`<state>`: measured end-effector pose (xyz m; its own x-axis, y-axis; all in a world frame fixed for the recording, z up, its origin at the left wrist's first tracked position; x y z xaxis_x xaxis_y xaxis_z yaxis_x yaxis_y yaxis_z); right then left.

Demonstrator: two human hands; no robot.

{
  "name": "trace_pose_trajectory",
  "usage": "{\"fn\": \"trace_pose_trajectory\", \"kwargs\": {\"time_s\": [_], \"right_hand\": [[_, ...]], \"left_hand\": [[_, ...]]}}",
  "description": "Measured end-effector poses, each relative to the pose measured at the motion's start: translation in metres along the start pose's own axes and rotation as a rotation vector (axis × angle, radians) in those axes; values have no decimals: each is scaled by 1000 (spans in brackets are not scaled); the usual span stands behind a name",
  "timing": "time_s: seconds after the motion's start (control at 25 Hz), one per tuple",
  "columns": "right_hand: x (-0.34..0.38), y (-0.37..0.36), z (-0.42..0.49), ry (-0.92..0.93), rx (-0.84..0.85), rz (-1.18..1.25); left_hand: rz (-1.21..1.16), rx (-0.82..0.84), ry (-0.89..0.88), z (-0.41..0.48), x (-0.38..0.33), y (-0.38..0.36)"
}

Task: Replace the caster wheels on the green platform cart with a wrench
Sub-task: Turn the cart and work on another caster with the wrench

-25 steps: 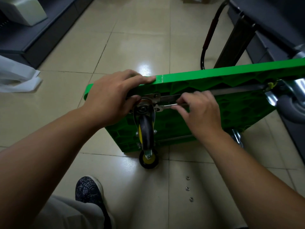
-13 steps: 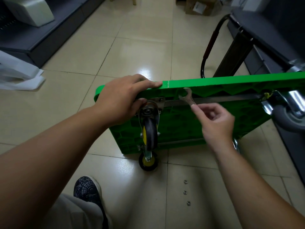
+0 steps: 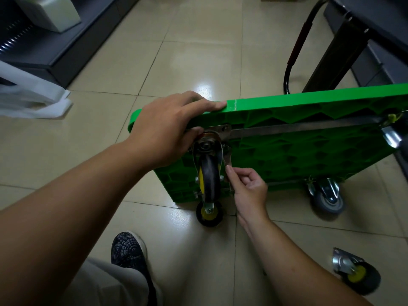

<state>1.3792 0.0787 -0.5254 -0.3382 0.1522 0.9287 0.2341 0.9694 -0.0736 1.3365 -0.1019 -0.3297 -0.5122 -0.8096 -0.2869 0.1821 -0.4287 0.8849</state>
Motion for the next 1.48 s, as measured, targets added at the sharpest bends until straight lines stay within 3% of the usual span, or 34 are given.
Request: {"fn": "trace_pose_trajectory", "kwargs": {"time_s": [0.44, 0.6, 0.8, 0.96, 1.16, 1.24, 1.28, 1.36, 1.48], "right_hand": [[-12, -34, 18, -28, 126, 10], [9, -19, 21, 107, 108, -149], [75, 17, 20, 467, 31, -712], [154, 5, -15, 964, -206, -1329], [180, -22, -24, 1100, -146, -1616], [174, -2, -19, 1093, -109, -1507], [169, 15, -12, 999, -75, -1365], [143, 47, 8, 681, -4, -884], [65, 66, 16, 136, -93, -139]], "left_hand": [[-5, -8, -1, -1, -3, 2], [5, -6, 3, 1, -1, 2], [9, -14, -6, 1, -2, 3], [2, -26, -7, 0, -3, 4], [0, -17, -11, 1, -3, 3], [-6, -14, -10, 1, -3, 4], [-9, -14, -11, 0, -3, 4], [-7, -10, -18, 0, -4, 3], [-5, -10, -10, 2, -2, 2]]}}
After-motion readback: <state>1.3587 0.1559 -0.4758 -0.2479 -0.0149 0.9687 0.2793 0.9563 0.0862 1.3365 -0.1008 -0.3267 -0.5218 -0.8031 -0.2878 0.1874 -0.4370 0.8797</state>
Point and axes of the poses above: each hand's wrist, its own z-axis towards the middle knuckle, its own y-axis out of the back of the hand, x = y × z, the point moved 8 cm from there along z, towards the middle knuckle, and after that the axes turned 12 degrees about -z, right-handed, at the moved point
